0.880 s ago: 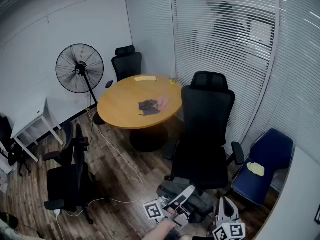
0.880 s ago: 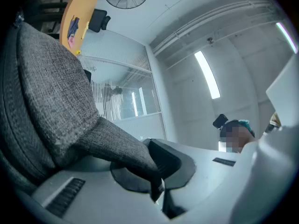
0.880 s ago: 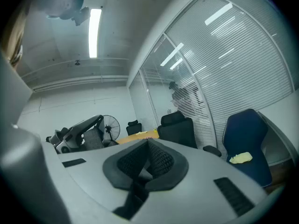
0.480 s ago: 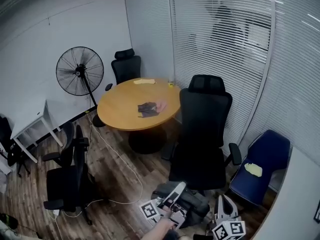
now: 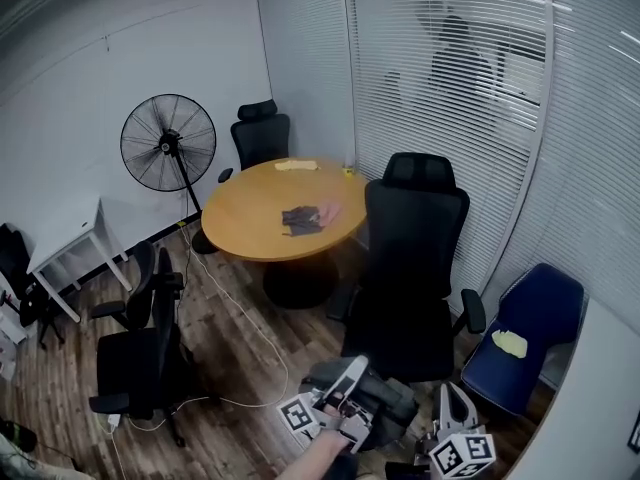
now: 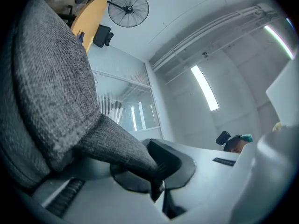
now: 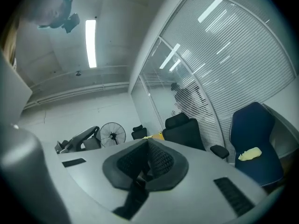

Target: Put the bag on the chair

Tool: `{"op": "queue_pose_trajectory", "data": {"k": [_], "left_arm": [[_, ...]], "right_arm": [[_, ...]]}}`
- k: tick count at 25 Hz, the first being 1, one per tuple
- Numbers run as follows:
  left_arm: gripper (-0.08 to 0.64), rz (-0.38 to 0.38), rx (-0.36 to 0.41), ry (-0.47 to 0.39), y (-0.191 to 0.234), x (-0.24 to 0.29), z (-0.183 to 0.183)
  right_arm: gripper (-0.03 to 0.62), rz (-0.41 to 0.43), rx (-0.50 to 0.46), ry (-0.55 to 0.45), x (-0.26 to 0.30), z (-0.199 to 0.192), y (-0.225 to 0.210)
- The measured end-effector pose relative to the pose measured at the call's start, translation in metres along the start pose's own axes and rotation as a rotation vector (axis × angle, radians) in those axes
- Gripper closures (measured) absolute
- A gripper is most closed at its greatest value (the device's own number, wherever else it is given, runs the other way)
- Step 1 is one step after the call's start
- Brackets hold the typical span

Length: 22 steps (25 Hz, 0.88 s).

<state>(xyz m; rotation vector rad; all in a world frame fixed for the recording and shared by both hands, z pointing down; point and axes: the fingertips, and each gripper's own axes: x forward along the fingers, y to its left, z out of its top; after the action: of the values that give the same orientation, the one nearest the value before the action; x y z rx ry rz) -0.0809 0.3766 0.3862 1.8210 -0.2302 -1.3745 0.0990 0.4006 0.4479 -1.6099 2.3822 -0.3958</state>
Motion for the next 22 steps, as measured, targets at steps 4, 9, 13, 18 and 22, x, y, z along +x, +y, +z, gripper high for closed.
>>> {"op": "queue_pose_trajectory", "data": {"k": [4,9,13,18,22], "left_arm": [[0.537,0.007,0.006,-0.019,0.015,0.015,0.008],[0.537,-0.009,-0.003,-0.034,0.045,0.047,0.020],[0.537,-0.009,-0.027,-0.016,0.088,0.077,0.033],[0.537,0.021,-0.096,-0.006,0.162,0.123,0.063],[0.537,0.011,-0.151,-0.009,0.217,0.158,0.092]], "right_arm": [[0.580,0.008,-0.029,0.025,0.016,0.004,-0.010],[0.580,0.002,-0.023,0.009,0.049,0.015,-0.037],[0.580,-0.010,0.006,0.029,0.091,0.008,-0.064],[0.579,-0.052,0.031,0.051,0.165,0.008,-0.106],[0.580,-0.049,0.060,0.032,0.232,0.019,-0.133]]}}
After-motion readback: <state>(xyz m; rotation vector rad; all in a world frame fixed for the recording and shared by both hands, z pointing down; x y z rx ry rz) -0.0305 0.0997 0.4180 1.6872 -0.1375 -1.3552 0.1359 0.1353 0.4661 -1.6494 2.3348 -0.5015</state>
